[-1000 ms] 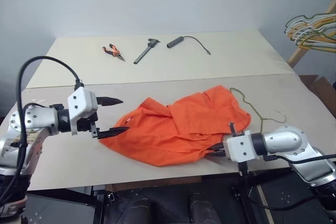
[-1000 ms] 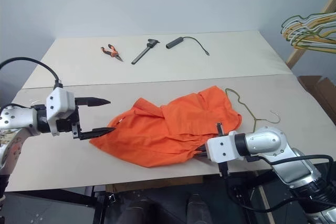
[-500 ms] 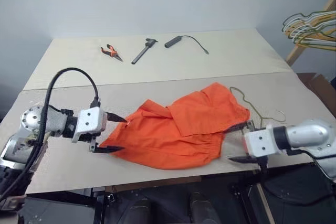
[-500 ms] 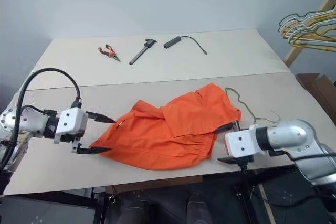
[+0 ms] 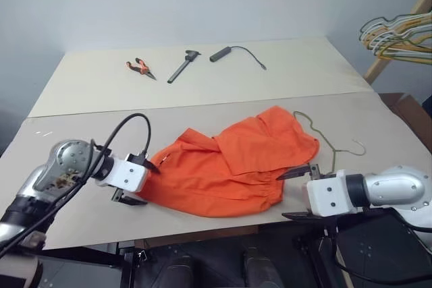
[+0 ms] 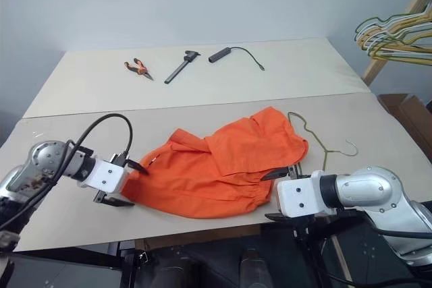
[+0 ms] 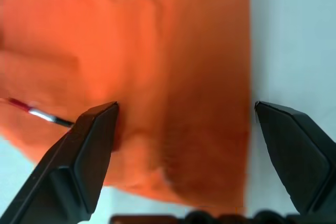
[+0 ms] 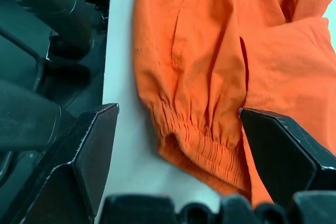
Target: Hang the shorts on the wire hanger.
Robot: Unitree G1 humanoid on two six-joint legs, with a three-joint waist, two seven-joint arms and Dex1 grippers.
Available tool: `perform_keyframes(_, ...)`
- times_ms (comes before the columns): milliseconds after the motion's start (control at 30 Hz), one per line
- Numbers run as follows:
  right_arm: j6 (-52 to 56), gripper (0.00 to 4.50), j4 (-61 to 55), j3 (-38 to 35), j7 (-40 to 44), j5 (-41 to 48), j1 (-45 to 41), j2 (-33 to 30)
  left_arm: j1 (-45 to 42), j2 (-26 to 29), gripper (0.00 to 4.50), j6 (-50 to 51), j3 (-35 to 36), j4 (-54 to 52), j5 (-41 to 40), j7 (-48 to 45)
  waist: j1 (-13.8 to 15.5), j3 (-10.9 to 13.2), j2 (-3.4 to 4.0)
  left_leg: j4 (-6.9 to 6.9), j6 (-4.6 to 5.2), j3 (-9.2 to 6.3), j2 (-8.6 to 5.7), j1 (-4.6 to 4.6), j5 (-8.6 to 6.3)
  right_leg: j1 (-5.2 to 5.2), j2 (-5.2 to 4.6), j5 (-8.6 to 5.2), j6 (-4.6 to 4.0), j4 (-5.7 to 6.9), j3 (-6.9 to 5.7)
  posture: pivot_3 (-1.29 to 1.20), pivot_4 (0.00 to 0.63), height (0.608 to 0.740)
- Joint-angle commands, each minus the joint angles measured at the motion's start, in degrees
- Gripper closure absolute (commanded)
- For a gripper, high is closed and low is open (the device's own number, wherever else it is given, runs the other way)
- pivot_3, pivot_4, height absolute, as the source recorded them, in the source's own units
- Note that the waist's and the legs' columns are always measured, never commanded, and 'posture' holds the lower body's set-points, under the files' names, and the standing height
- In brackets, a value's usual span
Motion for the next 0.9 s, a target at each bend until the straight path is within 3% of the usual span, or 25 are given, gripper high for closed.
perform_keyframes(33,1.4,0.20,-2.3,-2.3,-1.1,0.0,0.1,-0.1,-1.6,-1.6,0.89,-2.1,-2.2,4.6,5.4,3.7,0.0,-0.1,0.16,0.00,0.00,0.01,0.00,0.07,0.00,0.11,0.00,0.00,0.01,0.00,0.00,-0.17,0.102,0.740)
perform_keyframes(233,2.3,0.20,-2.9,-0.7,-2.0,-1.9,0.0,-0.3,-2.3,-3.4,2.81,-2.3,-2.0,6.1,5.3,4.9,-0.1,-0.2,0.38,-0.05,0.05,0.04,0.13,0.97,-0.04,1.18,0.03,-0.35,0.58,-0.21,-0.02,-0.18,0.100,0.740)
perform_keyframes(400,1.5,0.20,-0.6,8.3,-5.2,-14.9,-3.0,1.4,-2.4,-3.8,4.45,-0.4,-0.9,5.1,4.1,5.5,-0.2,-0.3,0.34,-0.04,0.11,0.08,0.12,0.92,-0.08,1.10,0.02,-0.31,0.52,-0.24,0.04,-0.17,0.098,0.740)
perform_keyframes(500,3.6,0.20,1.7,14.8,-7.1,-23.0,-5.7,4.7,-1.0,-3.0,4.48,2.5,0.7,1.5,2.6,6.1,-0.3,-0.3,0.32,-0.03,0.16,0.14,0.06,0.74,-0.12,0.83,0.02,-0.13,0.23,-0.17,0.14,-0.16,0.099,0.740)
perform_keyframes(633,4.9,1.10,5.3,18.7,-10.8,-31.1,-7.9,9.5,1.7,-1.0,4.50,5.1,3.1,-2.7,0.2,6.2,-0.5,-0.3,0.27,0.02,0.19,0.14,0.04,0.53,-0.16,0.62,0.03,-0.13,0.22,-0.15,0.14,-0.14,0.102,0.740)
perform_keyframes(900,0.9,4.08,7.4,12.6,-9.9,-26.4,-9.2,9.2,10.6,4.8,4.50,11.4,9.0,-12.7,-5.9,5.1,-0.4,-0.2,0.18,0.05,0.19,0.16,0.08,0.44,-0.18,0.47,0.03,-0.13,0.21,-0.10,0.18,-0.12,0.100,0.740)
